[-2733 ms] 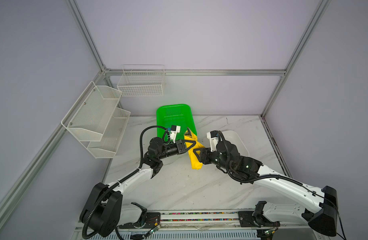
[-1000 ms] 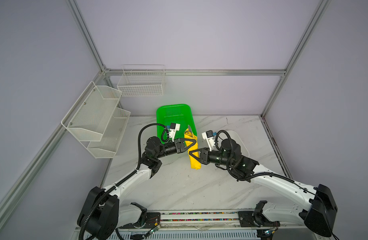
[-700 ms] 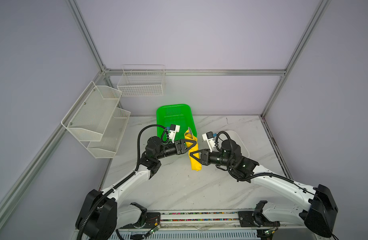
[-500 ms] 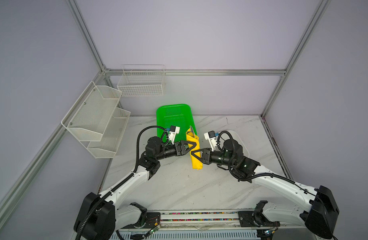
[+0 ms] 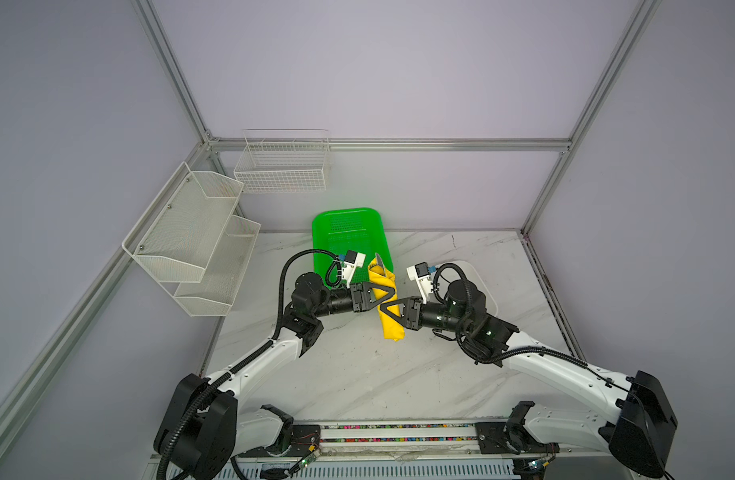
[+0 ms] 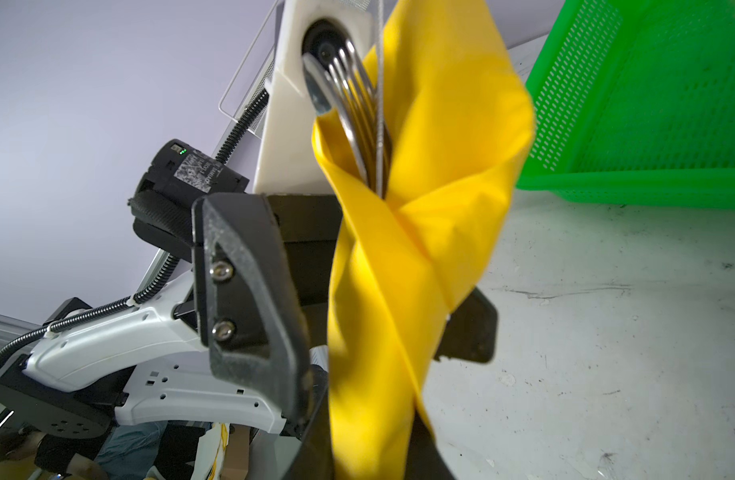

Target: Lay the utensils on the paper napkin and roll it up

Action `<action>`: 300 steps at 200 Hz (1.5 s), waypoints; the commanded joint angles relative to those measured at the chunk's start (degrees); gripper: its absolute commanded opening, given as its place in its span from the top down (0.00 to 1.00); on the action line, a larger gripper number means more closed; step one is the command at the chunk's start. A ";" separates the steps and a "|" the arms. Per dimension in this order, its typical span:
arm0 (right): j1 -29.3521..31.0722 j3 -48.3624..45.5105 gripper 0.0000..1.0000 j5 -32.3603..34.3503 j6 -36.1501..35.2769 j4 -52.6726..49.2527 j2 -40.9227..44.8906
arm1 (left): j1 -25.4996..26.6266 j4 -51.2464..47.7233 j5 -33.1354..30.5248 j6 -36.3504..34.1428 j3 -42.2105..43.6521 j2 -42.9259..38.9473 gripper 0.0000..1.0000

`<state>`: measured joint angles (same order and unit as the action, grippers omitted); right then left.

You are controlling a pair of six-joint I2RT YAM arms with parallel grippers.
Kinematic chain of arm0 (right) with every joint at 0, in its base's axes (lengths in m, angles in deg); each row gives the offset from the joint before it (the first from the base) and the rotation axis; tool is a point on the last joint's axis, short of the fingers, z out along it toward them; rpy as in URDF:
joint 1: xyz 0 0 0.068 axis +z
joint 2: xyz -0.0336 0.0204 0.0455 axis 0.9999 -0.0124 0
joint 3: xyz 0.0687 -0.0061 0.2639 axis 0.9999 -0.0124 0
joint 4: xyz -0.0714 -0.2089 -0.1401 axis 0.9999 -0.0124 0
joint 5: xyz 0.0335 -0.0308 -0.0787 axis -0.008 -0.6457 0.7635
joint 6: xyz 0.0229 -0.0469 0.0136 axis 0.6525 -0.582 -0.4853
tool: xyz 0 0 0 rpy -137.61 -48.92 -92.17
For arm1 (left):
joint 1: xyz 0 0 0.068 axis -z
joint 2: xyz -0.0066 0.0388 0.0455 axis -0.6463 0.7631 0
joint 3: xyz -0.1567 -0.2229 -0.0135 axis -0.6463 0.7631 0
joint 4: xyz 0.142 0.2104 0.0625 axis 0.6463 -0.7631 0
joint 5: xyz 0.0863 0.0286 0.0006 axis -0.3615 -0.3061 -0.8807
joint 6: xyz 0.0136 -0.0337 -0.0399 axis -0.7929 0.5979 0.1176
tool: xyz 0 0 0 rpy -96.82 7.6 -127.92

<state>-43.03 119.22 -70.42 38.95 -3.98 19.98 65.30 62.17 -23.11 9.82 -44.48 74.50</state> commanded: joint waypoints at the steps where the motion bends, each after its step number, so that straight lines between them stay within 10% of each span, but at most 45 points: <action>1: -0.31 -0.45 0.79 0.14 0.11 4.56 2.08 | 0.01 1.21 0.55 -0.37 -4.08 -0.83 0.58; 74: -0.43 -2.29 0.75 0.69 1.64 3.15 3.80 | 0.02 1.46 -0.76 -0.83 -5.17 -1.12 0.82; 182: -0.91 3.09 0.60 18.02 0.52 -11.73 8.89 | -0.15 -2.21 1.78 -4.88 -6.91 -2.22 0.84; 300: -0.91 5.42 0.61 19.98 -0.48 -13.26 3.90 | -0.02 -1.50 3.70 -4.17 -7.31 -1.79 0.84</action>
<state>-43.66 123.57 -53.57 38.86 -14.36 23.65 65.41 56.97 -21.41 6.04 -45.75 74.26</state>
